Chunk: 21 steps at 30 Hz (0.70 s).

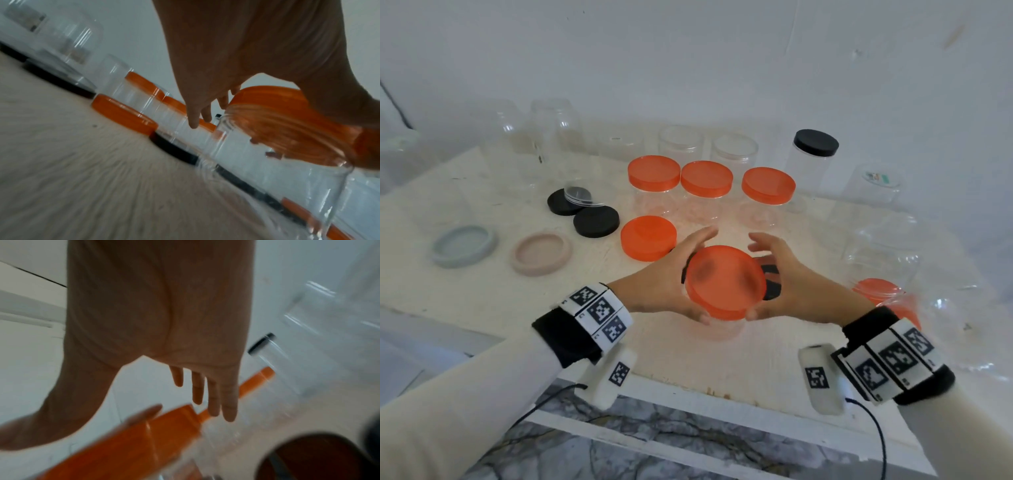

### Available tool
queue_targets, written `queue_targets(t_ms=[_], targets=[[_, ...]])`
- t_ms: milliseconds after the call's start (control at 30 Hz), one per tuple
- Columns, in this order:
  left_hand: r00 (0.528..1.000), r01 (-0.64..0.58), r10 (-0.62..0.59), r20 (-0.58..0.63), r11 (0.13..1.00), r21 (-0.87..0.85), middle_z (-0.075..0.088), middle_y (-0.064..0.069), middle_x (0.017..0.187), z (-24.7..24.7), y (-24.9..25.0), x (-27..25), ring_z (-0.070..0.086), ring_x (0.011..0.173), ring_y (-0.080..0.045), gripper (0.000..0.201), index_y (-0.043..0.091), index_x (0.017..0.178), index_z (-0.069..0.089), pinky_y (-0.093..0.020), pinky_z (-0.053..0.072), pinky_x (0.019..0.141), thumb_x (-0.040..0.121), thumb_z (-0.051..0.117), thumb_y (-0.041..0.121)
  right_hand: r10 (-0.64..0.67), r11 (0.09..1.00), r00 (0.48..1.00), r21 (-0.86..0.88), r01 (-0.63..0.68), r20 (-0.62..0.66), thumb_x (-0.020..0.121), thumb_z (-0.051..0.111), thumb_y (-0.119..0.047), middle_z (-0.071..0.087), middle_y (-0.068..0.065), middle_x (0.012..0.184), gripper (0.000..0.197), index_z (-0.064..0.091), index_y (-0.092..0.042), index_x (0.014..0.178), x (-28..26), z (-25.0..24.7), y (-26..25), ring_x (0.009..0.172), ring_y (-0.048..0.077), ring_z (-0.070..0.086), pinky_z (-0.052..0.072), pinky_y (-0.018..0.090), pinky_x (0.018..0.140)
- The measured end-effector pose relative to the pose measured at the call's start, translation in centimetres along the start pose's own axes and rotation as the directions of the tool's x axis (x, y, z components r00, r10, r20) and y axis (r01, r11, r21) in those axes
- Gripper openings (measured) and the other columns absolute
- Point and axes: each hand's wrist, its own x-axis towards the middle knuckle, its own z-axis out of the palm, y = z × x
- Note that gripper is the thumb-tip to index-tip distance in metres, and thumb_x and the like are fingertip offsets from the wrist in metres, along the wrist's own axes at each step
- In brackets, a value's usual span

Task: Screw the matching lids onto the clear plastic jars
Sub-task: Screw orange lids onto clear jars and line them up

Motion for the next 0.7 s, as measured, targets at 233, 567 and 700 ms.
queue_targets(t_ms=[233, 567, 700], targets=[[0.984, 0.135, -0.119, 0.132, 0.984, -0.116, 0.035, 0.006, 0.142, 0.1, -1.9, 0.4, 0.038, 0.130, -0.006, 0.121, 0.026, 0.145, 0.011, -0.029, 0.036, 0.108, 0.051, 0.087, 0.028, -0.002, 0.808, 0.984, -0.580, 0.107, 0.178, 0.066, 0.077, -0.053, 0.017, -0.007, 0.148, 0.106, 0.007, -0.035, 0.145, 1.5, 0.7, -4.5, 0.128, 0.017, 0.029, 0.040, 0.040, 0.102], [0.969, 0.187, -0.173, 0.178, 0.980, -0.065, 0.052, 0.009, 0.128, -0.4, -1.8, 1.0, 0.048, 0.121, -0.008, 0.094, 0.027, 0.133, 0.040, -0.035, 0.037, 0.107, 0.051, 0.086, 0.034, 0.034, 0.696, 0.938, -0.681, 0.226, 0.346, 0.064, 0.074, -0.016, 0.018, -0.011, 0.137, 0.103, 0.013, -0.052, 0.139, 3.3, 0.4, -6.1, 0.118, 0.016, 0.030, 0.047, 0.037, 0.087], [0.970, 0.192, -0.178, 0.168, 0.979, -0.067, 0.053, 0.008, 0.128, -0.4, -1.8, 1.1, 0.047, 0.122, -0.010, 0.092, 0.032, 0.132, 0.040, -0.038, 0.036, 0.109, 0.054, 0.087, 0.025, 0.063, 0.707, 0.938, -0.678, 0.200, 0.342, 0.062, 0.074, -0.019, 0.020, -0.011, 0.133, 0.100, 0.017, -0.057, 0.135, 3.5, 0.5, -6.0, 0.114, 0.018, 0.034, 0.049, 0.038, 0.087]])
